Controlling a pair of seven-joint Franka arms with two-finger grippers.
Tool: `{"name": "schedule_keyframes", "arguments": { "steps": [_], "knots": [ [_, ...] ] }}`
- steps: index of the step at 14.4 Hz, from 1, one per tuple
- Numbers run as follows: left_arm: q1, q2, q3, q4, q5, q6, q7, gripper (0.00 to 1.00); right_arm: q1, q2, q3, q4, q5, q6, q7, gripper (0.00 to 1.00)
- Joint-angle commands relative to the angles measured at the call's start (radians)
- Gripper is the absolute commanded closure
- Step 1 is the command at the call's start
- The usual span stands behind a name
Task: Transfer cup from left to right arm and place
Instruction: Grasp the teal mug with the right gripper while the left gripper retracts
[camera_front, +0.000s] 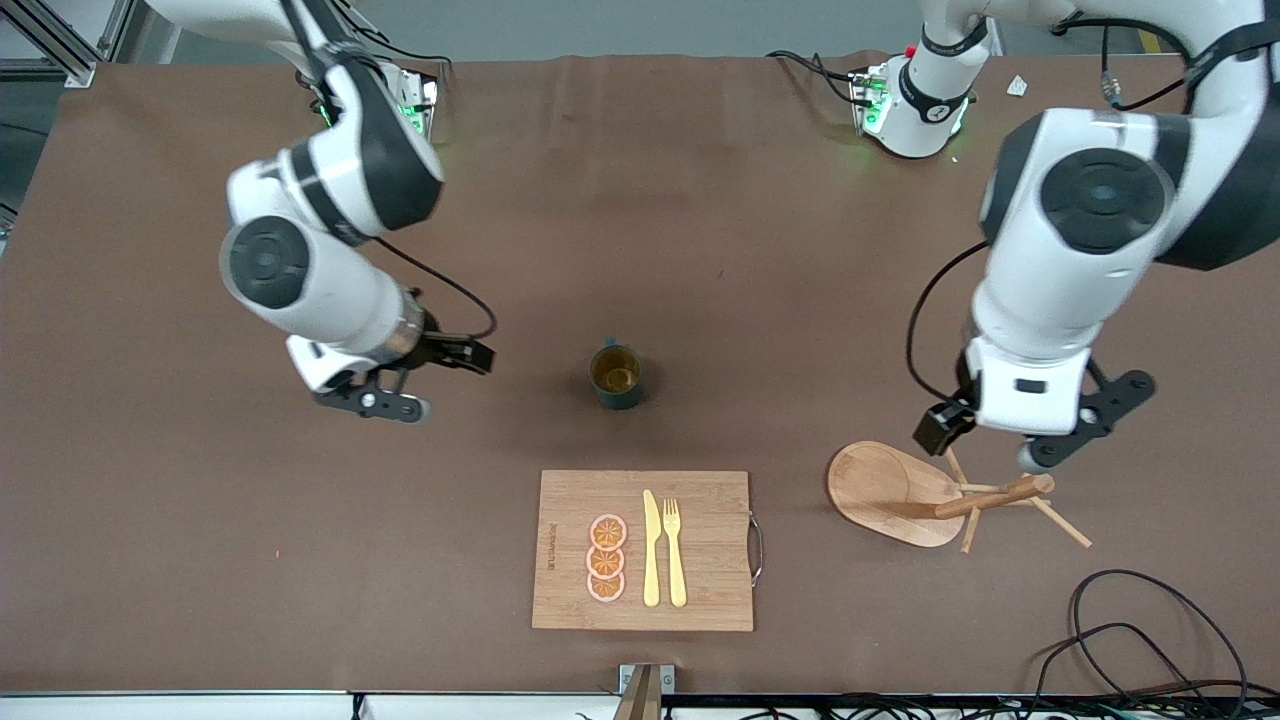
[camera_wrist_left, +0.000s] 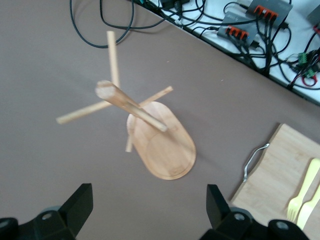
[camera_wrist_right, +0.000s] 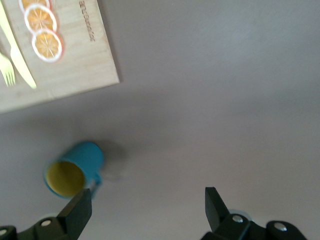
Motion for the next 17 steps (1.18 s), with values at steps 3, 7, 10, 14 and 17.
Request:
{"name": "schedule_keyframes", "arguments": {
  "steps": [3, 7, 10, 14, 17],
  "knots": [
    [0.099, -0.088, -0.012, -0.022, -0.127, -0.088, 0.206, 0.00, 0.115, 0.120, -0.008, 0.066, 0.008, 0.092, 0.392, 0.00],
    [0.182, -0.159, -0.008, -0.030, -0.219, -0.173, 0.425, 0.00, 0.204, 0.229, -0.008, 0.097, 0.009, 0.244, 0.584, 0.00],
    [0.199, -0.188, -0.003, -0.030, -0.227, -0.242, 0.562, 0.00, 0.252, 0.311, -0.008, 0.177, 0.009, 0.253, 0.658, 0.00],
    [0.213, -0.232, -0.006, -0.030, -0.228, -0.340, 0.630, 0.00, 0.273, 0.382, -0.009, 0.238, 0.008, 0.259, 0.693, 0.00],
    [0.219, -0.271, -0.003, -0.042, -0.227, -0.368, 0.668, 0.00, 0.275, 0.407, -0.009, 0.240, 0.008, 0.308, 0.685, 0.00]
  ]
}}
